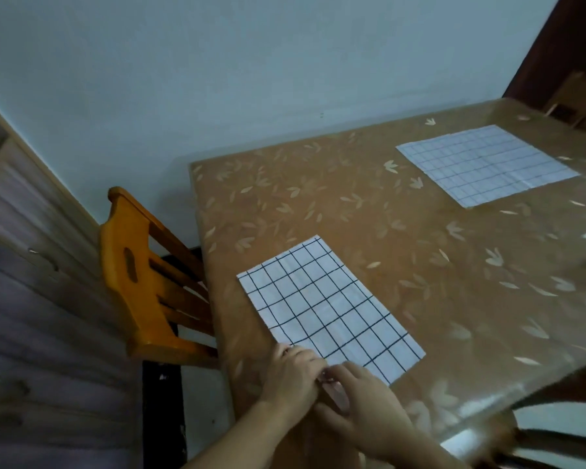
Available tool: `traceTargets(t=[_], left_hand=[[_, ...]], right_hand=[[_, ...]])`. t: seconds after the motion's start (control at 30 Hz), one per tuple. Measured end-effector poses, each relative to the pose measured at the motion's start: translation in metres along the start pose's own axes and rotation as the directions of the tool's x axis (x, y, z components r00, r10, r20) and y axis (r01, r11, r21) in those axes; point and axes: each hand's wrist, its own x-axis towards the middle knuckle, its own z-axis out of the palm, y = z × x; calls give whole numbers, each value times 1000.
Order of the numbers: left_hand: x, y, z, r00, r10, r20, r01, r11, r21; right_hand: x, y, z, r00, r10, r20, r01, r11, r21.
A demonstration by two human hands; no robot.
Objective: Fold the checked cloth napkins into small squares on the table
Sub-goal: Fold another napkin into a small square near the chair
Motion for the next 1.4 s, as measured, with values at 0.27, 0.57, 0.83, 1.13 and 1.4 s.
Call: traceTargets(t=[0.27, 0.57, 0.83, 1.13, 1.4], left_hand=[[-51, -13, 3, 981, -98, -168, 53, 966, -255], [-91, -6, 9, 788, -611, -76, 449, 655, -608], [-113, 8, 6, 695, -719, 4, 559, 537, -632], [-141, 21, 10, 721, -691, 48, 472, 439, -765], [-170, 24, 19, 696, -713, 87, 452, 340, -825]], right_hand=[[-22, 44, -1, 999, -23, -46, 5, 936, -352], [-16, 85, -17, 994, -71, -83, 56, 983, -175], [-41, 86, -41, 995, -16, 103, -14, 961, 277], [-79, 77, -44, 985, 92, 147, -154, 857, 492], [-104, 56, -28, 972, 166, 168, -225, 864, 450]])
